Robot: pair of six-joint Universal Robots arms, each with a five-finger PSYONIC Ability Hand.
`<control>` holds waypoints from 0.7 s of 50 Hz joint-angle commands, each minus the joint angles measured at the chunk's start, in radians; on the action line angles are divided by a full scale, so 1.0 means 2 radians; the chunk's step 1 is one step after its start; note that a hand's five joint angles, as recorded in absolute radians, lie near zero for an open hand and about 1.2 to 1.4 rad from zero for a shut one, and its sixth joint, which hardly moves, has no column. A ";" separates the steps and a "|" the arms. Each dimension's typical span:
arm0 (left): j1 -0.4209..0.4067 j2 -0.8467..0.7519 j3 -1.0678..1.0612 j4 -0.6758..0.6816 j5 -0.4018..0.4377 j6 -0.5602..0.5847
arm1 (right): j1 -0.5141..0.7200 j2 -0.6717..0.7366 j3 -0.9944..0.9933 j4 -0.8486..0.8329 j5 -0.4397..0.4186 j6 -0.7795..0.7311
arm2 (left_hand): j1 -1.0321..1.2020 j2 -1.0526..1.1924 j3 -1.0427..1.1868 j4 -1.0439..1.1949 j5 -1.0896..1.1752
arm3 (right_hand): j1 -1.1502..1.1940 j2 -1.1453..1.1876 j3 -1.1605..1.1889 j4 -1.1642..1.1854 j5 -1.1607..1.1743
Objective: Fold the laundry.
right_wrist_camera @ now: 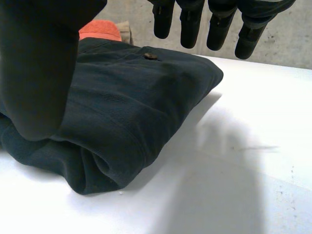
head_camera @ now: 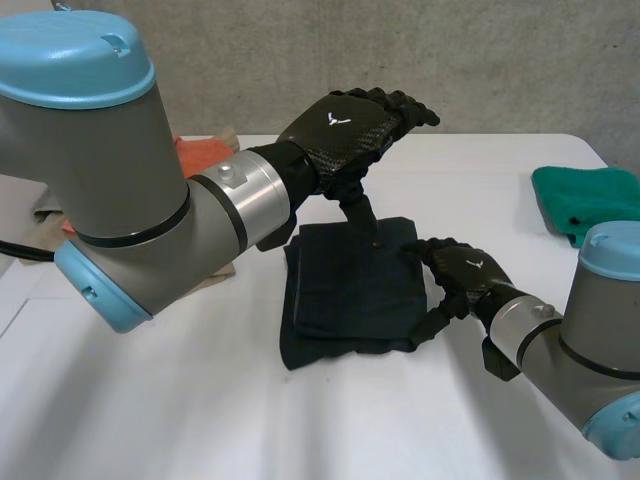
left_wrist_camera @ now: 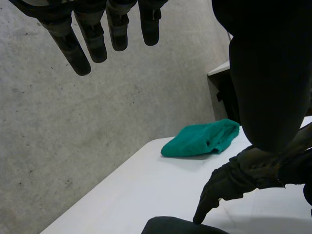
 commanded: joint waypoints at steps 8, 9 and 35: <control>-0.038 -0.006 0.042 -0.007 -0.016 -0.010 | 0.158 -0.015 0.035 -0.081 0.136 -0.104 | -0.009 -0.011 -0.016 -0.011 -0.024 | -0.025 -0.016 -0.017 -0.018 -0.024; -0.039 -0.006 0.044 -0.009 -0.017 -0.010 | 0.162 -0.011 0.035 -0.082 0.140 -0.106 | -0.009 -0.011 -0.016 -0.011 -0.024 | -0.025 -0.016 -0.017 -0.018 -0.024; -0.043 -0.001 0.045 -0.018 -0.023 -0.013 | 0.191 0.114 -0.005 -0.240 0.213 -0.227 | -0.009 -0.011 -0.016 -0.011 -0.024 | 0.074 0.084 0.082 0.082 0.076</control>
